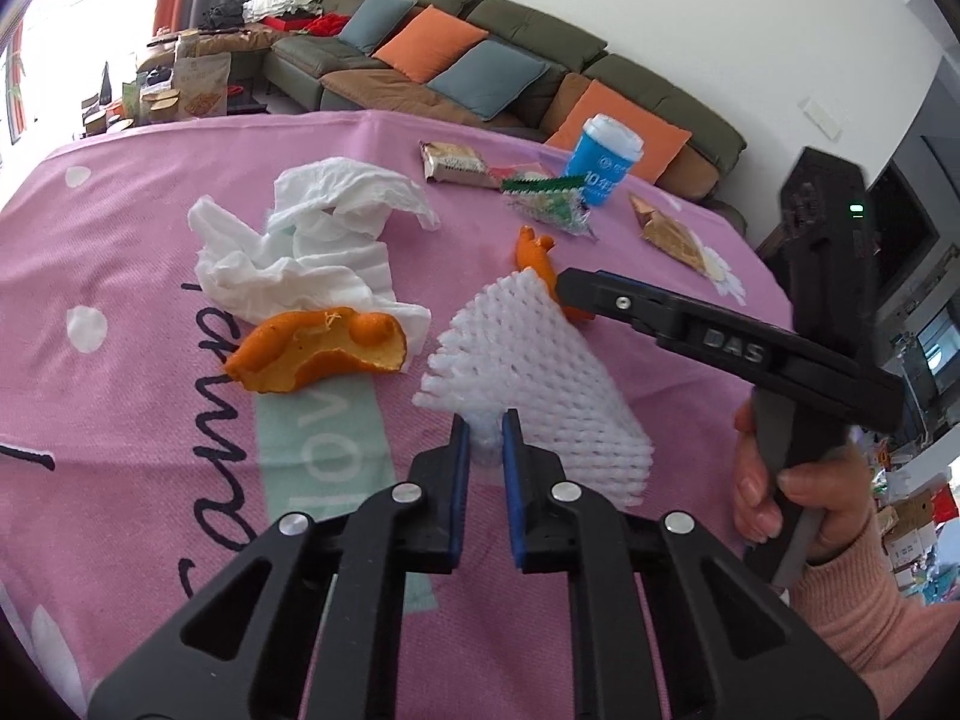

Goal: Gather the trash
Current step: 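Grasp a white foam net with the left tool while the right grasps a green wrapper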

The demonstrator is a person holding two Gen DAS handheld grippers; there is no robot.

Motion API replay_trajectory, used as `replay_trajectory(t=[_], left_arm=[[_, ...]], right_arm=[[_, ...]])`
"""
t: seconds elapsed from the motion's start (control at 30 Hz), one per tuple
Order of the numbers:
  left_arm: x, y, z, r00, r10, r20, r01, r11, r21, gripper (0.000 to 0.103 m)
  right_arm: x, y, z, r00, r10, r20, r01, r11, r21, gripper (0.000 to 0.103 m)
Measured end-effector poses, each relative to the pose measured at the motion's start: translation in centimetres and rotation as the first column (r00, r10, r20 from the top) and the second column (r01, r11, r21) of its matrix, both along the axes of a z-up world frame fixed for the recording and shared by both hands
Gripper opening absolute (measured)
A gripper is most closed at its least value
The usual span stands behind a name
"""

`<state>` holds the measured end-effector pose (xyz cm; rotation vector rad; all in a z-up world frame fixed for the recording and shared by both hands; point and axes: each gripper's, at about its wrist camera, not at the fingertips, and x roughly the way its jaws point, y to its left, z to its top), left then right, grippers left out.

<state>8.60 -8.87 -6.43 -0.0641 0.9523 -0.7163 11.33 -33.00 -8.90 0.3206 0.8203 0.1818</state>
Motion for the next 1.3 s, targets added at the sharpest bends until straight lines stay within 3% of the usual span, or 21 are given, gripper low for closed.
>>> replay_trajectory(t=[0.4,0.73,0.87,0.9,1.0,1.3], left_arm=[[-1.8,4.6,2.8,0.998,0.007,0.066,-0.001,0.996,-0.086,0.011],[-2.3,7.6,3.3,0.995,0.054,0.081,-0.045,0.994,-0.102,0.011],[-2.5,8.6,3.4,0.994,0.07,0.084,-0.06,0.992,-0.113,0.011],[-2.4,8.7,3.4,0.994,0.073,0.084,-0.063,0.992,-0.114,0.011],[-2.4,9.3,3.4,0.993,0.081,0.084,-0.071,0.99,-0.118,0.011],[-2.6,11.1,3.8,0.99,0.109,0.094,-0.097,0.988,-0.122,0.011]], right_arm=[[3.5,-3.2,2.5,0.988,-0.14,0.071,0.15,0.977,-0.155,0.04],[7.1,-2.9,1.4,0.997,-0.081,0.02,0.083,0.969,-0.233,0.038],[7.0,-2.7,1.4,0.998,-0.064,0.016,0.066,0.972,-0.225,0.026],[6.9,-2.7,1.4,0.998,-0.058,0.015,0.06,0.973,-0.224,0.018],[6.6,-2.5,1.6,0.999,-0.051,0.018,0.054,0.973,-0.222,0.013],[3.7,-2.4,3.3,0.996,-0.051,0.067,0.058,0.992,-0.115,0.01]])
